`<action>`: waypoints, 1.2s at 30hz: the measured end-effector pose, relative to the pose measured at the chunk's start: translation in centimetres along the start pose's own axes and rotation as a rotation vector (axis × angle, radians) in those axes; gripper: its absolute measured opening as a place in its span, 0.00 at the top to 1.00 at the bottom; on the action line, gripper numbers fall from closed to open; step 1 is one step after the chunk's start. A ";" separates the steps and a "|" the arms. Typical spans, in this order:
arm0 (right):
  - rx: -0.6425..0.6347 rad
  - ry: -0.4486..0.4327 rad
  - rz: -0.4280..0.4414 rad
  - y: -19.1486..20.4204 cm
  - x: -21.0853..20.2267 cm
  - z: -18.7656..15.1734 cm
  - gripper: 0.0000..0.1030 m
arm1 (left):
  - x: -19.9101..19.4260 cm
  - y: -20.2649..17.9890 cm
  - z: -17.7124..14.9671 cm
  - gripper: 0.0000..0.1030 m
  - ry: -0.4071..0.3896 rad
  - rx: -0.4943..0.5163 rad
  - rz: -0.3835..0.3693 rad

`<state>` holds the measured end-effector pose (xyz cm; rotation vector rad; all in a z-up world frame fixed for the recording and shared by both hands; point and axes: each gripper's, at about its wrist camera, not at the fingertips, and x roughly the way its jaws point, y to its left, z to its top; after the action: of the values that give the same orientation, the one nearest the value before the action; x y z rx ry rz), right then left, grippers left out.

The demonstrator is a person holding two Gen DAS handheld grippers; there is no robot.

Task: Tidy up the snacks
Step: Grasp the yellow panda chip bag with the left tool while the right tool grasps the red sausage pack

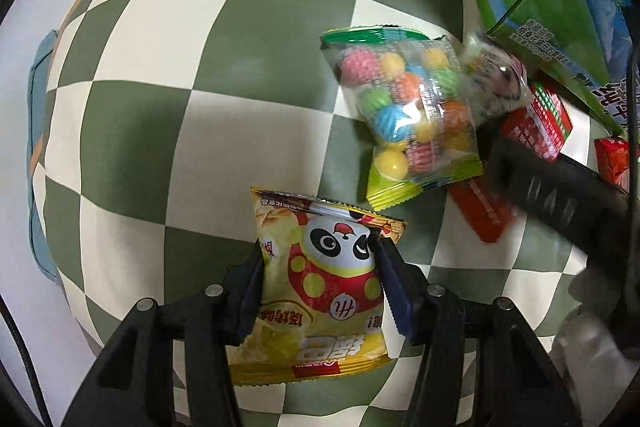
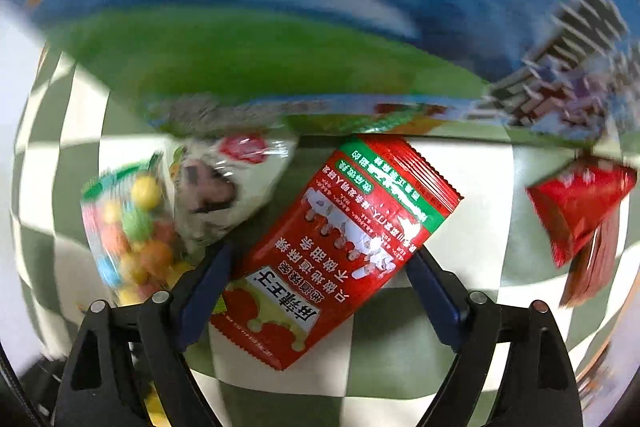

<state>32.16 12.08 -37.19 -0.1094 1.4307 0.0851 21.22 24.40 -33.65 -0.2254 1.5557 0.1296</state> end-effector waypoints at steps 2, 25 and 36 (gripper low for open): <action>-0.115 -0.024 -0.031 0.8 -0.4 -0.9 0.26 | 0.1 0.4 -0.4 0.49 0.000 -0.005 0.000; -0.111 0.013 0.028 -3.1 -2.0 -4.4 0.44 | 3.5 -1.4 -3.5 0.39 0.098 -0.006 -0.107; -0.144 0.039 0.064 -3.3 -2.2 -6.3 0.42 | 3.8 -5.4 -4.3 0.52 0.025 0.066 -0.027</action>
<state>26.11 8.04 -35.74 -0.1847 1.4667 0.2399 18.26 17.98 -37.11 -0.1966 1.5782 0.0547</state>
